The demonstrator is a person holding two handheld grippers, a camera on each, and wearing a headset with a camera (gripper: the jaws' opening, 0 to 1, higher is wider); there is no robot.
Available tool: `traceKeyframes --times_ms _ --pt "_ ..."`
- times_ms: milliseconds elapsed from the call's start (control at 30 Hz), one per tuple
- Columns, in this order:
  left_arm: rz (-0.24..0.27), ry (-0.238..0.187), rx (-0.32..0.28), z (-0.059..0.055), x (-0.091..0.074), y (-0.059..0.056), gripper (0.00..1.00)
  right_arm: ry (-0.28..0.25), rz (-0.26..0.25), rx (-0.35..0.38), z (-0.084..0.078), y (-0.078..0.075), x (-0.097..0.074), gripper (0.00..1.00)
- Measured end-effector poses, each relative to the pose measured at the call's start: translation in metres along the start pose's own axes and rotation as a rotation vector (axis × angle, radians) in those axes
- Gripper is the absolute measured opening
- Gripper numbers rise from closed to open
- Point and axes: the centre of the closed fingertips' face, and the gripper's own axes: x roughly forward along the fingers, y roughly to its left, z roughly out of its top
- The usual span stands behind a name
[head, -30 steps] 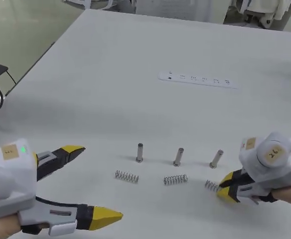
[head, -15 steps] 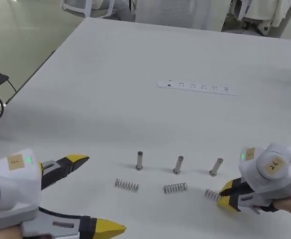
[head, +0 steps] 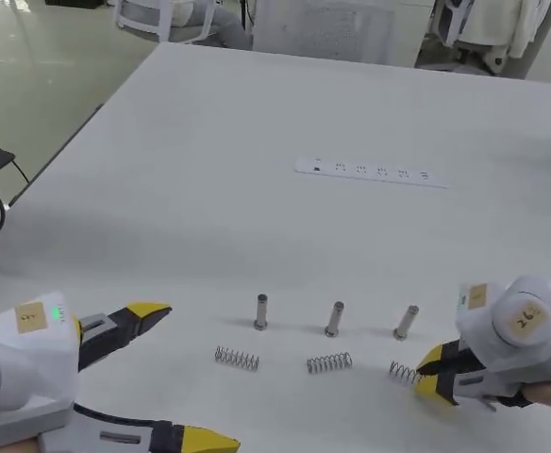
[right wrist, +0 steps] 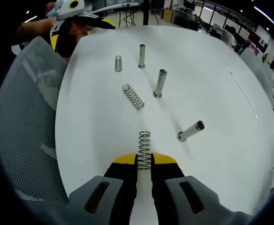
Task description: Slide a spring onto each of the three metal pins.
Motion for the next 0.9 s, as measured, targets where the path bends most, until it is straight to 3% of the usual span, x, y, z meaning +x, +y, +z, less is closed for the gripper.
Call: traceKeyframes --times_ms 900 --pt "-0.051 0.015 0.000 -0.001 0.011 -0.011 0.95 -0.023 -0.007 -0.039 0.007 0.006 -0.006 0.08"
